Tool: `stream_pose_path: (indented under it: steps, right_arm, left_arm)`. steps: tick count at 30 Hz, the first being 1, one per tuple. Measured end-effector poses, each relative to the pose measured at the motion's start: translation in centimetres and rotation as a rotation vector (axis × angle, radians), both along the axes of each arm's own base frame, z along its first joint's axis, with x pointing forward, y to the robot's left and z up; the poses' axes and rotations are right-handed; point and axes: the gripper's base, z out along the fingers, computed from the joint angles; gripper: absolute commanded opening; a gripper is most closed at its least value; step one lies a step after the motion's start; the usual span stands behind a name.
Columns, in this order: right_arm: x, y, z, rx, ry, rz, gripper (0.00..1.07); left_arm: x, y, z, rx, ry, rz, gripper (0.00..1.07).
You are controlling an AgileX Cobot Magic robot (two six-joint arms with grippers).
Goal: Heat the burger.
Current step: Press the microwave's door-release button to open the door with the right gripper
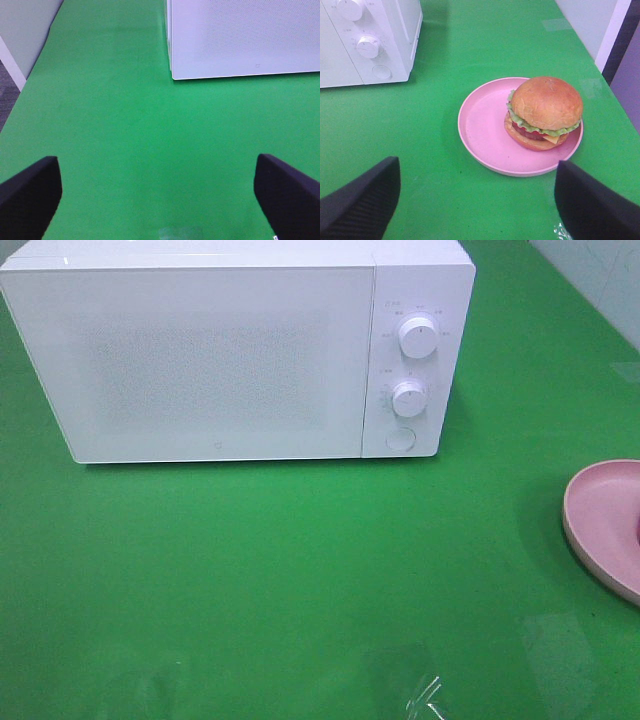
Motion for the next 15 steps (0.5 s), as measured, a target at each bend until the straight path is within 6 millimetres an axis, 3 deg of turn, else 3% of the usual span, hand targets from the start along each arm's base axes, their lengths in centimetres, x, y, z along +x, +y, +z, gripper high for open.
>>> stream_pose_path:
  steps: [15]
  right_arm:
    - [0.00,0.01,0.00,0.001,0.000,0.001,0.75]
  left_arm:
    - [0.00,0.00,0.00,0.000,0.000,0.000,1.03]
